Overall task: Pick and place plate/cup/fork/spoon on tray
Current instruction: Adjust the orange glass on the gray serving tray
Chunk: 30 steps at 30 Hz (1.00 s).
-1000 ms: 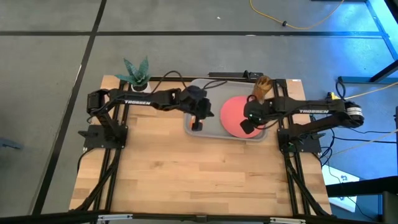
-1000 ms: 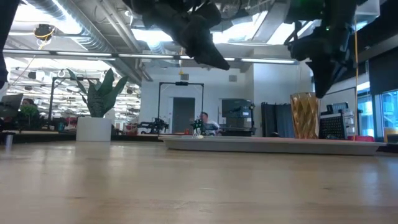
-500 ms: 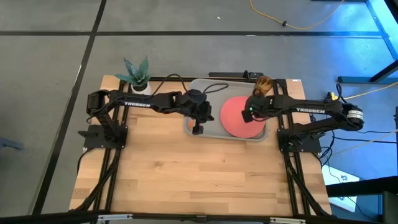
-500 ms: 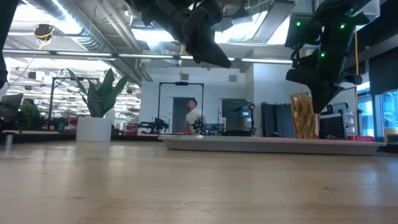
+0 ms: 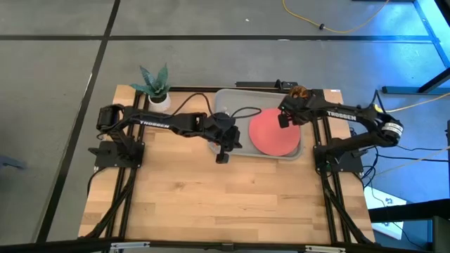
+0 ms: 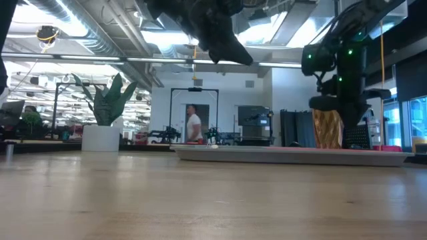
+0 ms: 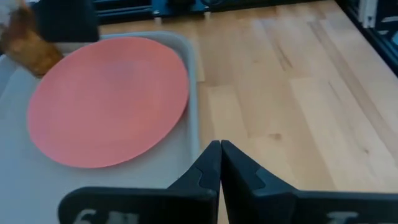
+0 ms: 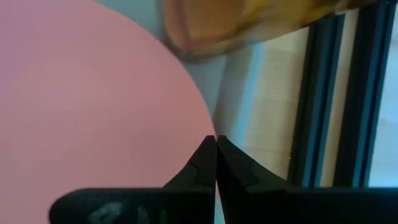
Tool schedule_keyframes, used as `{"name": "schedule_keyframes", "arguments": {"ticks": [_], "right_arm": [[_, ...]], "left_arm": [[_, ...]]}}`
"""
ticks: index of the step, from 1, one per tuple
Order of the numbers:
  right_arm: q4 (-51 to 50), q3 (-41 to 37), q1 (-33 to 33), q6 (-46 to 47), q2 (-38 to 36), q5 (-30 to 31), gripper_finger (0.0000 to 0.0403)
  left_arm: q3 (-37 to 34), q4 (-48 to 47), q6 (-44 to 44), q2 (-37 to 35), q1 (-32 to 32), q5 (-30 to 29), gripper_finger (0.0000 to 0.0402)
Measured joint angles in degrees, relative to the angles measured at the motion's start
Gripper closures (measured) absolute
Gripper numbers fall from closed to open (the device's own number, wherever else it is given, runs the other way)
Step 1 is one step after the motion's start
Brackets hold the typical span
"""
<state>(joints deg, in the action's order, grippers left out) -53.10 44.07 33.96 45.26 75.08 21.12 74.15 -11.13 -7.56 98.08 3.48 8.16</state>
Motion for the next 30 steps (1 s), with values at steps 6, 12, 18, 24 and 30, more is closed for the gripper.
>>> {"name": "schedule_keyframes", "arguments": {"ticks": [6,12,18,24,30], "right_arm": [[1.45,0.23,3.21,-2.23,3.55,1.25,0.0398],[5.18,0.29,4.25,-3.72,5.39,0.89,0.0398],[4.81,0.33,4.25,-4.82,5.41,-0.98,0.0398],[1.88,0.3,4.23,-3.37,5.45,0.17,0.0398],[0.2,0.17,-0.25,-5.48,3.27,-7.47,0.0398]], "left_arm": [[0.0,-0.01,-0.31,0.0,-2.48,0.07,0.0401],[0.0,-0.01,-0.49,0.0,-3.62,0.07,0.0401],[0.0,-0.01,-0.51,0.0,-3.6,0.02,0.0401],[-0.02,0.01,-0.53,0.0,-3.62,0.04,0.0401],[-0.02,-1.06,-3.72,0.0,-3.5,-1.81,0.0401]]}}
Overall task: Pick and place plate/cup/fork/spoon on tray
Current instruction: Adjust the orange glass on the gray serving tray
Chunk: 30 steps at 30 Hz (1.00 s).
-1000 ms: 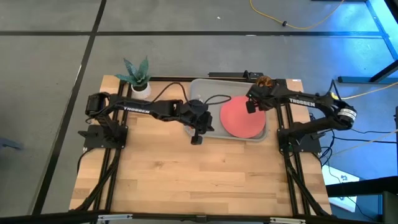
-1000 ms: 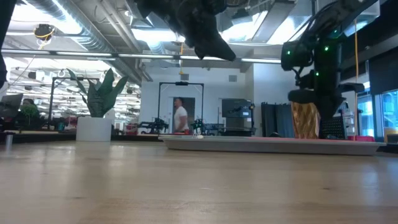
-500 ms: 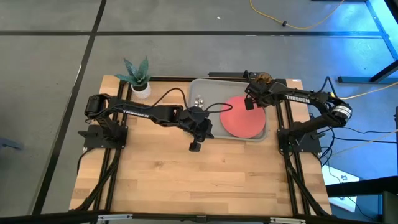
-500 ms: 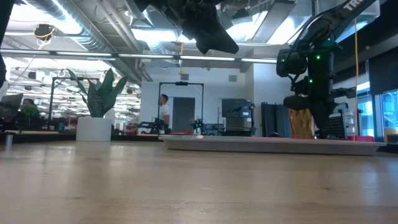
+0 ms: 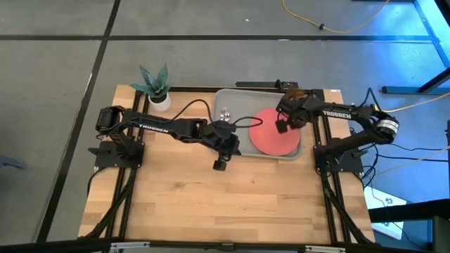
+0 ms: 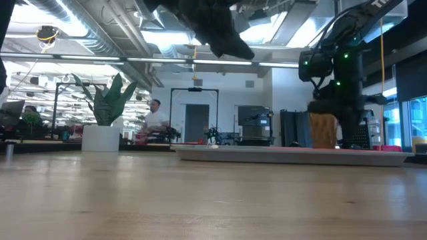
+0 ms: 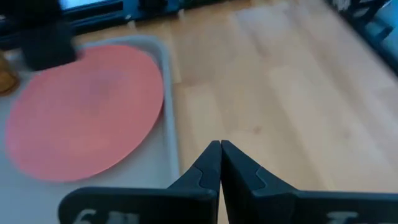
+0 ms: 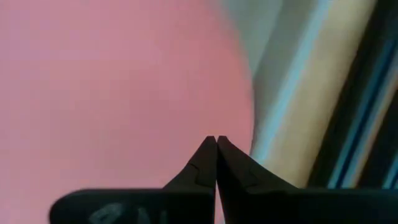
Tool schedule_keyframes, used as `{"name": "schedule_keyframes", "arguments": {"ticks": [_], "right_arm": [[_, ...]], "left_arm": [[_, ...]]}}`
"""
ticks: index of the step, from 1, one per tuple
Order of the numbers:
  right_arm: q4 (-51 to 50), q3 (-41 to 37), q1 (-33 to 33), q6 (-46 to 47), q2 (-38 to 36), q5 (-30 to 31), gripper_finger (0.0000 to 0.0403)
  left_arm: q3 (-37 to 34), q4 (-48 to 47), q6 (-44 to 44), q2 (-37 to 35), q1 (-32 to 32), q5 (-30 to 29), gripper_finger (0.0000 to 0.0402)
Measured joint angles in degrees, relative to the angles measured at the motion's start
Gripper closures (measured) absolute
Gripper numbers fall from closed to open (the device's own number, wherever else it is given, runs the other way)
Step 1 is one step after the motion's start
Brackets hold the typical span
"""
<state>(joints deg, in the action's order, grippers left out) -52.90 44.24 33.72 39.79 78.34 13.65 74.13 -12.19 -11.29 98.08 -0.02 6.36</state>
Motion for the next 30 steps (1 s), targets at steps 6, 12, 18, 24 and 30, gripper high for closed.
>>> {"name": "schedule_keyframes", "arguments": {"ticks": [6,12,18,24,30], "right_arm": [[-1.68,1.8,-6.55,-1.42,-5.65,-2.63,0.0398],[-1.28,2.63,-9.98,-1.18,-10.75,-1.9,0.0398],[-1.11,2.67,-10.43,-1.19,-13.71,-1.52,0.0398],[0.9,2.67,-10.43,-4.21,-13.81,-0.88,0.0397],[0.94,2.69,-10.28,-10.36,-13.46,-4.89,0.037]], "left_arm": [[-0.04,-1.9,-7.15,-0.02,0.6,-9.47,0.04],[-0.04,-1.44,-8.39,-0.02,2.75,-9.73,0.0375],[-0.04,-1.44,-8.35,-0.02,4.03,-9.7,0.0366],[-0.04,-1.46,-8.7,-0.02,4.03,-10.54,0.0365],[-0.04,-2.34,-8.83,-0.04,4.11,-12.27,0.0365]]}}
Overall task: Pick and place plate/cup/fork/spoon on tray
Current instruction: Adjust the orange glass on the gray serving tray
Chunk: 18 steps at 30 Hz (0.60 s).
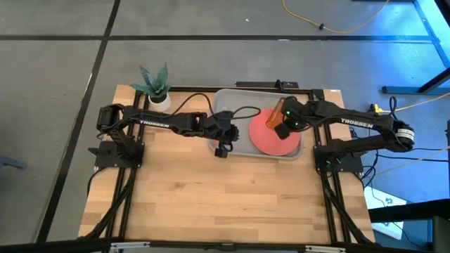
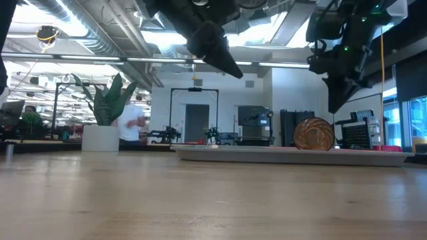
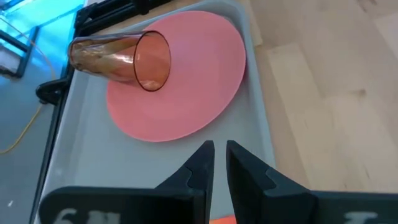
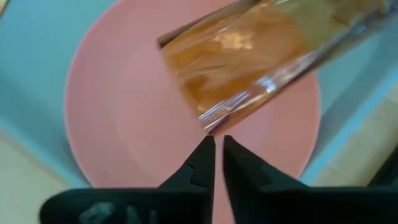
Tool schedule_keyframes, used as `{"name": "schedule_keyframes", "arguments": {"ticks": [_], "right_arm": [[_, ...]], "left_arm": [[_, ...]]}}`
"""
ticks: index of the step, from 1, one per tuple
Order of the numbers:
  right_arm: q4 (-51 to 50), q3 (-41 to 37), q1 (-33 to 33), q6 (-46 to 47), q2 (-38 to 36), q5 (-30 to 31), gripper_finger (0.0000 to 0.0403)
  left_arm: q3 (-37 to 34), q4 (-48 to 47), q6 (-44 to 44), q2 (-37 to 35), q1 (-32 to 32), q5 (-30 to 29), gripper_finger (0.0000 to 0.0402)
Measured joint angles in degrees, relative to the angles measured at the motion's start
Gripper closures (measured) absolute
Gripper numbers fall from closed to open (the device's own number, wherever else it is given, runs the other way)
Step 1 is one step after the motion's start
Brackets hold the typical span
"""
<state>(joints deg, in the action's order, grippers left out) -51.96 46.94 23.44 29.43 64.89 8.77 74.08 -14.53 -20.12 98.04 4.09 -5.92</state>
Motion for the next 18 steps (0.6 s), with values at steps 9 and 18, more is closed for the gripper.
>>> {"name": "schedule_keyframes", "arguments": {"ticks": [9,18], "right_arm": [[1.4,0.02,-1.78,-11.83,3.52,-2.88,0.031],[-2.81,0.07,-10.65,-4.59,2.6,-5.08,0.0312]], "left_arm": [[0.0,-0.44,-0.03,0.0,2.0,0.03,0.0365],[0.0,-4.26,-0.62,0.0,3.82,3.05,0.0365]]}}
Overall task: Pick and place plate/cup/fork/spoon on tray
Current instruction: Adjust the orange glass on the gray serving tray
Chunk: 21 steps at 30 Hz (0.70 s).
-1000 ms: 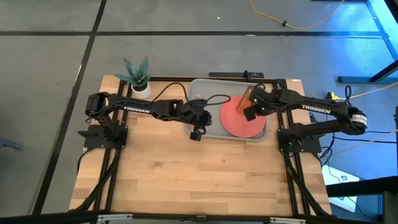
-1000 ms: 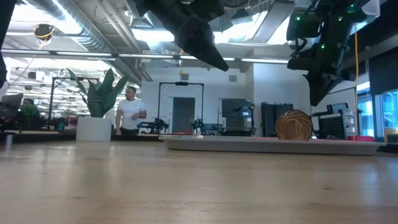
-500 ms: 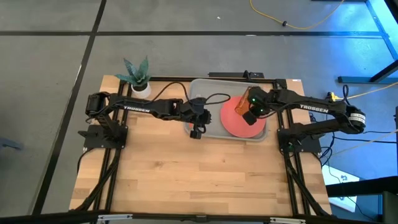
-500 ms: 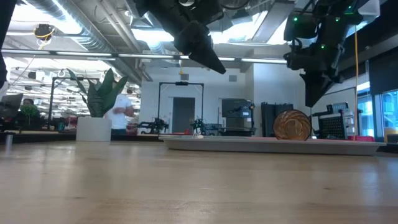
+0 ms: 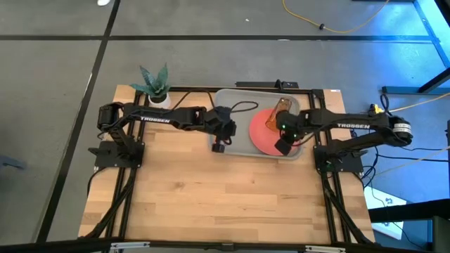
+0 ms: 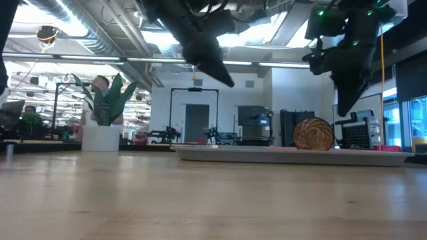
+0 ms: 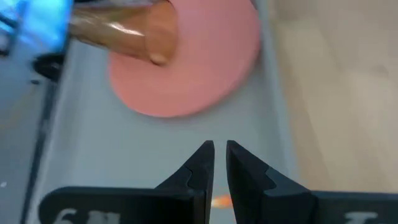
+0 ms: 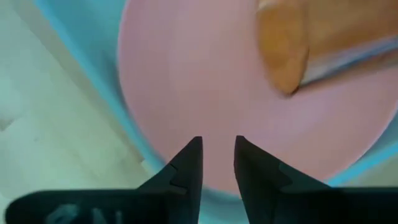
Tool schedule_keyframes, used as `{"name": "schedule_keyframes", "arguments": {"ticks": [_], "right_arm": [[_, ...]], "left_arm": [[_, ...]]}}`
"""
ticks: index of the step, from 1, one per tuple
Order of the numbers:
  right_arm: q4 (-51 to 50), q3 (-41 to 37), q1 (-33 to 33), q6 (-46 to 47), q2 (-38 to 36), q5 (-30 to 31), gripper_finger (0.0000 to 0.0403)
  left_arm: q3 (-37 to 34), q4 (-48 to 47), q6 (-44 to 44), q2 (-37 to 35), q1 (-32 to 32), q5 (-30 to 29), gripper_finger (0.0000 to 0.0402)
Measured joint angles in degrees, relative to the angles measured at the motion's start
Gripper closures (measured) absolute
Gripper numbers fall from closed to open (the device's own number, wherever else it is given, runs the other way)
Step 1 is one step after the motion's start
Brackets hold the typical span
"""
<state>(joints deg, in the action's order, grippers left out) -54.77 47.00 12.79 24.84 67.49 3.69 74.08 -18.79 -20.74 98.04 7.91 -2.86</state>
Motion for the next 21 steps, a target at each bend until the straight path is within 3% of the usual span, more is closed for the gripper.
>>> {"name": "schedule_keyframes", "arguments": {"ticks": [5,8,12,19,21], "right_arm": [[-1.44,0.0,-4.36,9.28,-0.29,1.02,0.0312],[-1.07,0.0,-5.65,11.15,-0.29,2.46,0.0312],[-1.06,0.0,-6.65,10.77,-0.29,5.6,0.0312],[-1.02,0.0,-6.68,7.42,-0.29,5.81,0.0312],[-1.02,0.0,-6.68,4.94,-0.29,7.78,0.0312]], "left_arm": [[0.0,-7.89,-2.96,0.0,0.78,7.0,0.0365],[0.0,-8.64,-4.43,0.0,0.63,7.14,0.0365],[0.0,-7.05,-15.57,-0.02,0.17,6.88,0.0365],[0.0,2.95,-27.62,1.06,0.45,3.68,0.0365],[0.31,9.64,-31.08,2.44,0.45,3.05,0.0365]]}}
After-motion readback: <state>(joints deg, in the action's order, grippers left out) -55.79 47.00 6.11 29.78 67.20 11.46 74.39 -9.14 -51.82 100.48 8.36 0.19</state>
